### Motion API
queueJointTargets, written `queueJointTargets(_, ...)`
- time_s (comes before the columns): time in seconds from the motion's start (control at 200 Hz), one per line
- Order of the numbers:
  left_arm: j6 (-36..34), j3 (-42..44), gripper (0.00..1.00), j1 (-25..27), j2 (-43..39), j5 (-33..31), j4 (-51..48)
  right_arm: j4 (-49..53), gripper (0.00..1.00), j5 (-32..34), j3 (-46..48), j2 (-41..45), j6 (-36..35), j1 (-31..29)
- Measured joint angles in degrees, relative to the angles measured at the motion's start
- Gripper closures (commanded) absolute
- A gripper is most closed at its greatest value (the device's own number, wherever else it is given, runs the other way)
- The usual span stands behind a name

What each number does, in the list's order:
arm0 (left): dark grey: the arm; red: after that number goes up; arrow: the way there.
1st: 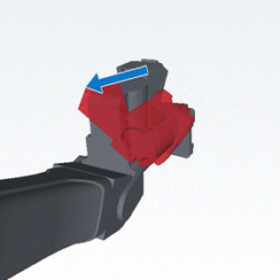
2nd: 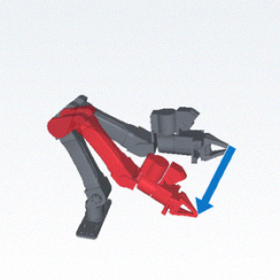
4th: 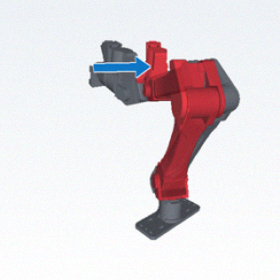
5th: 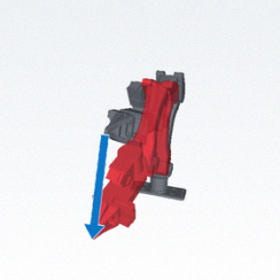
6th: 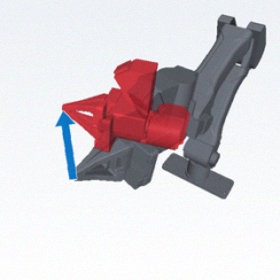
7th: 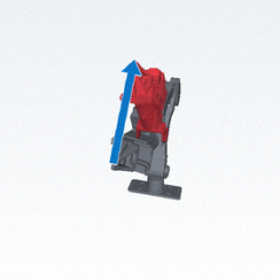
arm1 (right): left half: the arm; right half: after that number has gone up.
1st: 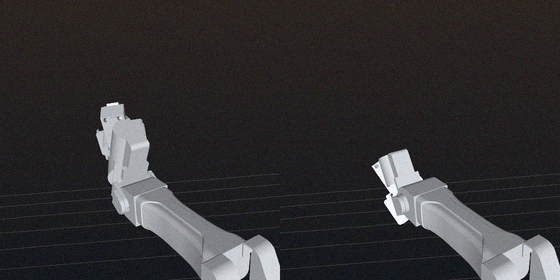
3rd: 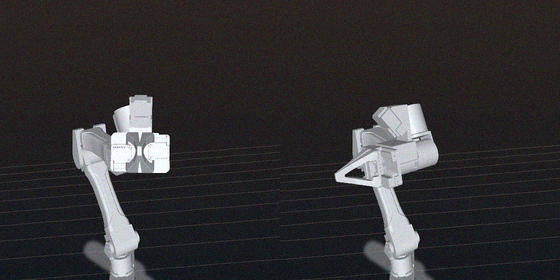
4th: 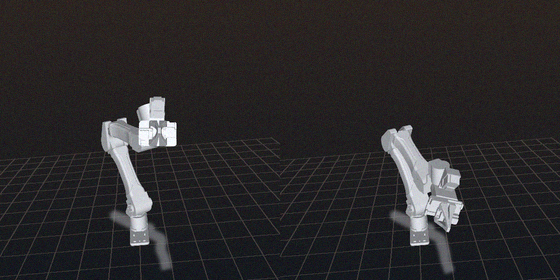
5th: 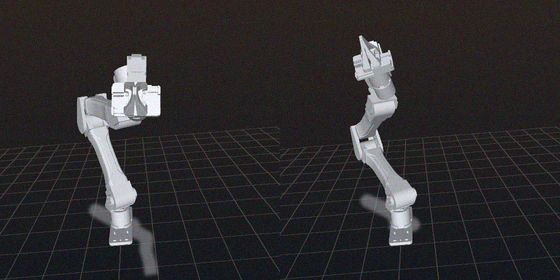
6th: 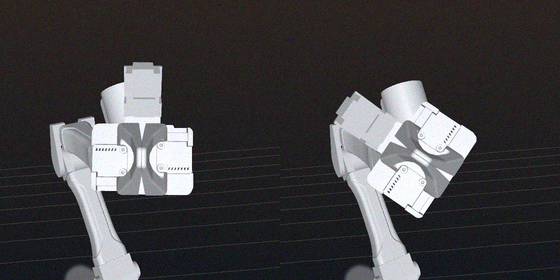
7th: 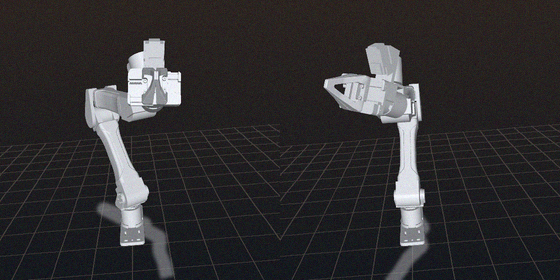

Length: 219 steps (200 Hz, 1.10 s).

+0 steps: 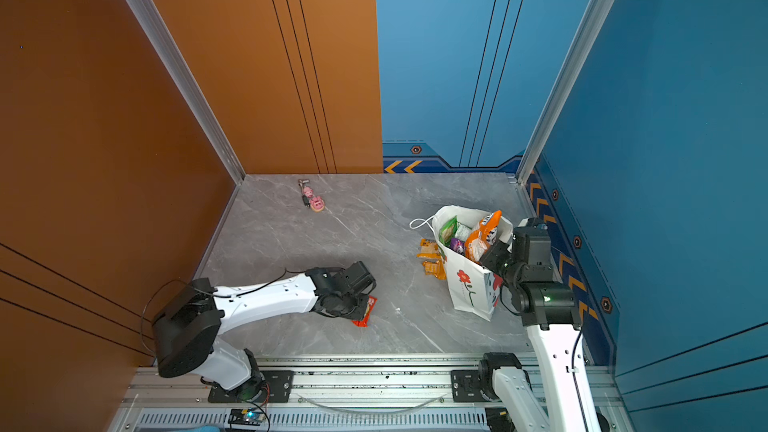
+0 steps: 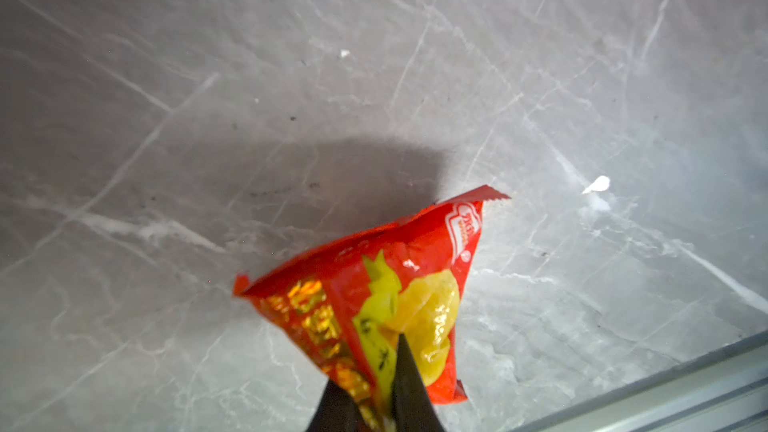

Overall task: Place the snacks into the paper bag
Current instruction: 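Lift and carry the red packet with the left gripper toward the paper bag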

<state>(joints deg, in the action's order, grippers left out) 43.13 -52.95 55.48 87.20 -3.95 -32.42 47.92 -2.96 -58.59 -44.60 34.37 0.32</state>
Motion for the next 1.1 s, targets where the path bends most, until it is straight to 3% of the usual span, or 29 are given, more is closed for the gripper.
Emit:
queueJointTargets(0.801, 0.26, 5.2, 1.0, -2.99, -23.17, -9.88, 2.25, -0.11, 1.0, -0.04, 0.22, 0.31, 0.02, 0.0)
queueJointTargets(1.096, -4.13, -2.73, 1.0, -4.13, -25.49, -12.79, 0.5, -0.17, 1.0, -0.26, 0.28, 0.52, 0.02, -0.04)
